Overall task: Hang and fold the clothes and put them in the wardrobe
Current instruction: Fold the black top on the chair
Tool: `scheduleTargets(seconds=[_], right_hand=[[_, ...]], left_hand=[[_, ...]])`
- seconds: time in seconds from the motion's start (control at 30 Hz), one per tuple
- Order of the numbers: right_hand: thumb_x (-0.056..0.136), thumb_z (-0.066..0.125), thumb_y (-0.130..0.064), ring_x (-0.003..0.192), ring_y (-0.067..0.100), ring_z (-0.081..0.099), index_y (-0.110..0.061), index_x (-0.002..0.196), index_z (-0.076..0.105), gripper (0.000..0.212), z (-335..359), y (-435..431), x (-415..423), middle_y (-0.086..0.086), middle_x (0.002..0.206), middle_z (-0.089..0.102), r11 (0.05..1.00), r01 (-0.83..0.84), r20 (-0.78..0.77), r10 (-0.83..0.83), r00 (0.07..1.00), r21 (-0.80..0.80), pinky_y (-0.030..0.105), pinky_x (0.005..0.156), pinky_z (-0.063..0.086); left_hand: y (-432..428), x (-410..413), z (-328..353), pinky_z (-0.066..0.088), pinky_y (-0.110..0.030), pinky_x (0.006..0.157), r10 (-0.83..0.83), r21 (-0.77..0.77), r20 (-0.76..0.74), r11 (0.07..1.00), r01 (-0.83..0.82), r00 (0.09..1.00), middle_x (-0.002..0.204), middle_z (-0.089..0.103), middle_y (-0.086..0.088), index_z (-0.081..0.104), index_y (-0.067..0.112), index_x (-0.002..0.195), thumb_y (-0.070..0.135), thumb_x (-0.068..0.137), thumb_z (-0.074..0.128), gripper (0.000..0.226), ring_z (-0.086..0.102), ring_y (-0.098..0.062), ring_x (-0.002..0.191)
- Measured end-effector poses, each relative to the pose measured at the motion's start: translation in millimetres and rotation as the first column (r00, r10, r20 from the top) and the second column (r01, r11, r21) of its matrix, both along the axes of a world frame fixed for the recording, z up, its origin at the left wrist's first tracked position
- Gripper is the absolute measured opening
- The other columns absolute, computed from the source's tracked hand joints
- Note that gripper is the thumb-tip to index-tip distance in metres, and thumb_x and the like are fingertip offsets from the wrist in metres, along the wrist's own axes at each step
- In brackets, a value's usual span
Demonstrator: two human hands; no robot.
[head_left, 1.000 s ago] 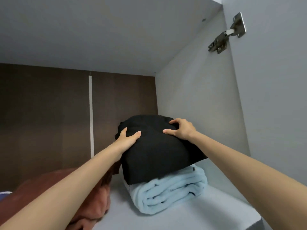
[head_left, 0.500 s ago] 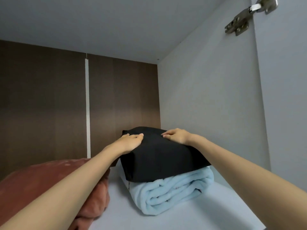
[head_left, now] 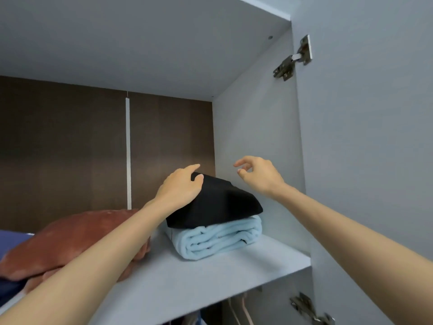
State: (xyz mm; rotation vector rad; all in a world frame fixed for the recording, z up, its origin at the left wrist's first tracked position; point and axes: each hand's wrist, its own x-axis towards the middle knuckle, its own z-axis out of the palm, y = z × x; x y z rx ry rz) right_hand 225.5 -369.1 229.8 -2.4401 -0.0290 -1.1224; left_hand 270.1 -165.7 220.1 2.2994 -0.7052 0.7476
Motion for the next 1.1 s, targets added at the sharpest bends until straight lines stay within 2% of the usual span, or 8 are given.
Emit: scheduleTargets(seconds=[0.13, 0.23, 0.43, 0.57, 0.73, 0.87, 0.97, 1.1], right_hand=[[0.092, 0.053, -0.026, 0.099, 0.015, 0.056, -0.032, 0.113, 0.063, 0.024, -16, -8, -64, -0.005, 0.104, 0.064, 1.0, 0.001, -0.031, 0.0, 1.0, 0.022, 0.032, 0.086, 0.047], [0.091, 0.054, -0.025, 0.1, 0.015, 0.058, -0.032, 0.111, 0.064, 0.024, -30, -14, -115, -0.005, 0.104, 0.065, 0.998, -0.011, -0.034, 0.012, 0.999, 0.054, 0.033, 0.09, 0.047], [0.092, 0.055, -0.024, 0.092, 0.012, 0.057, -0.028, 0.112, 0.065, 0.022, -56, -17, -210, -0.008, 0.098, 0.064, 0.996, -0.046, -0.041, 0.05, 0.998, 0.075, 0.03, 0.084, 0.048], [0.093, 0.054, -0.023, 0.088, 0.012, 0.056, -0.026, 0.112, 0.065, 0.022, -65, -12, -264, -0.008, 0.099, 0.064, 0.995, -0.053, -0.044, 0.057, 0.997, 0.088, 0.025, 0.078, 0.041], [0.093, 0.054, -0.024, 0.077, 0.009, 0.059, -0.027, 0.111, 0.065, 0.021, -88, 3, -333, -0.009, 0.099, 0.065, 0.99, -0.041, -0.043, 0.047, 0.998, 0.137, 0.023, 0.069, 0.042], [0.093, 0.054, -0.026, 0.077, 0.013, 0.065, -0.03, 0.109, 0.065, 0.02, -115, 17, -383, -0.012, 0.099, 0.066, 0.989, 0.021, -0.072, -0.01, 0.997, 0.145, 0.02, 0.064, 0.047], [0.093, 0.054, -0.027, 0.074, 0.011, 0.066, -0.032, 0.108, 0.065, 0.019, -138, 24, -422, -0.014, 0.099, 0.066, 0.978, 0.082, -0.099, -0.064, 0.993, 0.19, 0.014, 0.061, 0.047], [0.092, 0.056, -0.027, 0.074, 0.01, 0.067, -0.033, 0.107, 0.065, 0.018, -169, 29, -481, -0.014, 0.098, 0.066, 0.956, 0.182, -0.147, -0.15, 0.978, 0.232, 0.017, 0.068, 0.049]], left_hand=[[-12, -67, -16, 0.036, -0.028, 0.091, -0.071, -0.072, 0.038, 0.995, 0.074, 0.997, 0.141, 0.049, 0.0, 0.036, 0.029, 0.145, 0.035, 0.1, 0.04, 0.046, 0.051, -0.009, 0.109], [-21, -117, -30, 0.034, -0.034, 0.103, -0.091, -0.131, 0.014, 0.987, 0.092, 0.996, 0.144, 0.046, 0.0, 0.035, 0.027, 0.146, 0.032, 0.101, 0.039, 0.046, 0.044, -0.02, 0.129], [-29, -205, -53, 0.036, -0.039, 0.105, -0.15, -0.212, -0.027, 0.967, 0.141, 0.988, 0.143, 0.047, -0.001, 0.036, 0.025, 0.145, 0.029, 0.101, 0.039, 0.044, 0.044, -0.021, 0.129], [-25, -251, -58, 0.039, -0.04, 0.106, -0.19, -0.249, -0.044, 0.953, 0.174, 0.981, 0.141, 0.048, 0.0, 0.037, 0.025, 0.144, 0.028, 0.1, 0.041, 0.044, 0.045, -0.02, 0.127], [-19, -299, -76, 0.032, -0.024, 0.094, -0.27, -0.231, -0.043, 0.94, 0.253, 0.962, 0.14, 0.049, 0.002, 0.04, 0.025, 0.143, 0.026, 0.1, 0.042, 0.043, 0.046, -0.016, 0.125], [-15, -337, -106, 0.032, -0.022, 0.089, -0.365, -0.205, -0.078, 0.917, 0.343, 0.928, 0.141, 0.047, 0.005, 0.041, 0.03, 0.142, 0.028, 0.1, 0.042, 0.042, 0.047, -0.008, 0.114], [-12, -368, -127, 0.033, -0.021, 0.088, -0.433, -0.195, -0.103, 0.892, 0.408, 0.896, 0.132, 0.053, 0.007, 0.046, 0.028, 0.139, 0.027, 0.099, 0.044, 0.04, 0.047, -0.003, 0.103], [-17, -413, -156, 0.032, -0.017, 0.086, -0.539, -0.149, -0.171, 0.842, 0.519, 0.825, 0.123, 0.057, 0.008, 0.047, 0.024, 0.138, 0.025, 0.099, 0.045, 0.039, 0.049, -0.002, 0.101]])
